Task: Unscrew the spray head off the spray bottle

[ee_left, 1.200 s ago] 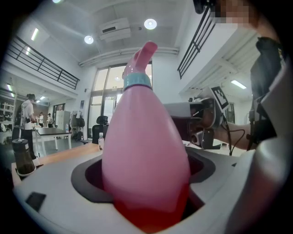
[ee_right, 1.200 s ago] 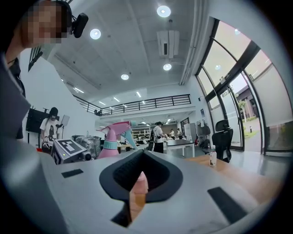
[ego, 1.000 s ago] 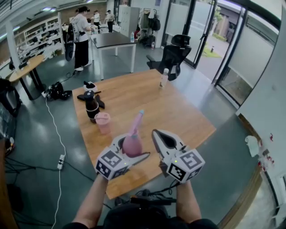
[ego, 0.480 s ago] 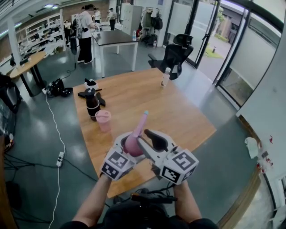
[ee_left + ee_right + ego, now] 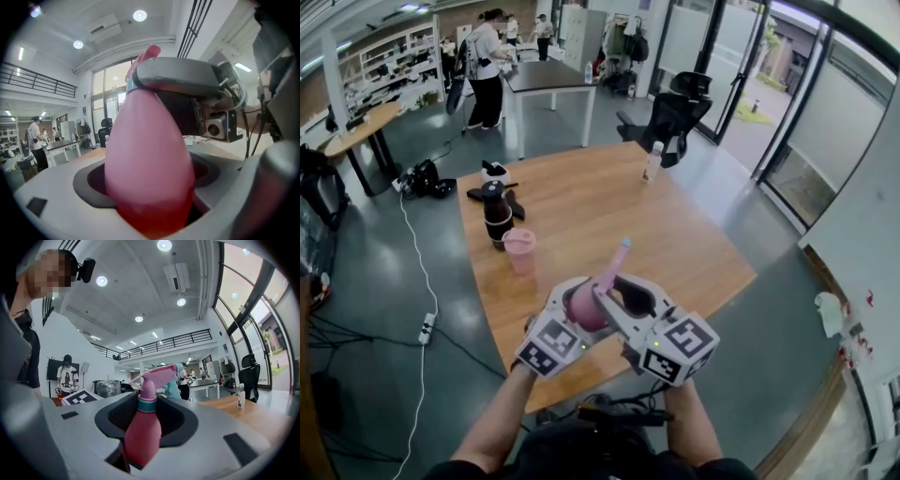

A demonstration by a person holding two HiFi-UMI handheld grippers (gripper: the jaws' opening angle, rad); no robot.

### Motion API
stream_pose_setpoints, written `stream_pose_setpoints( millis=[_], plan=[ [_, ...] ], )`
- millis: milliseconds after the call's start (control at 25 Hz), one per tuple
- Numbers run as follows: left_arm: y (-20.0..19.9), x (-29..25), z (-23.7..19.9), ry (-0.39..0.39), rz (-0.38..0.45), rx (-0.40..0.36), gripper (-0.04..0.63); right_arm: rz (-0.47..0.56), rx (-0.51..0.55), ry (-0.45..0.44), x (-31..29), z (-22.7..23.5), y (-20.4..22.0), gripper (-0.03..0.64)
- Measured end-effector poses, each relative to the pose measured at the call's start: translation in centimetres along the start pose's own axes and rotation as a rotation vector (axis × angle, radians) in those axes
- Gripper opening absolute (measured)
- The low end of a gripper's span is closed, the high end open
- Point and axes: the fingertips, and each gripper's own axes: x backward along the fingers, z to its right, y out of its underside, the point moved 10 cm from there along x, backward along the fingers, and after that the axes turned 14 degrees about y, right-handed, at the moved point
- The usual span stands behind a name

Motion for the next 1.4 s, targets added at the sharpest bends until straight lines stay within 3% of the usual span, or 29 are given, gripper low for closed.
stream_pose_setpoints(
  millis=[200,440,720,880,1000,1120,1400],
  plan=[
    [-0.3,0.1,-0.1,0.075,0.025,-0.008,0.439,0.005,0.024,-0.038,0.2,0.4,-0.3,0.135],
    [-0.7,0.5,-0.3,0.242,0.032,-0.028,0.439,0.007,0.025,-0.148,0.6,1.0,-0.7,0.135],
    [-1.5,1.6,-0.3,0.544,0.078,-0.052,0.439,0.027,0.033,-0.406,0.6,1.6,-1.5,0.135],
    [-1.8,2.1,0.2,0.662,0.104,-0.068,0.439,0.036,0.04,-0.543,0.6,1.6,-1.9,0.137],
    [-1.6,2.0,0.5,0.648,0.121,-0.065,0.44,0.036,0.044,-0.559,0.5,1.6,-1.7,0.138],
    [-1.0,1.9,0.1,0.571,0.121,-0.044,0.442,0.036,0.045,-0.489,0.2,1.6,-1.3,0.146],
    [-0.2,2.5,-2.0,0.236,0.127,0.021,0.442,0.059,-0.008,-0.301,-0.1,2.2,-1.1,0.187]
  ],
)
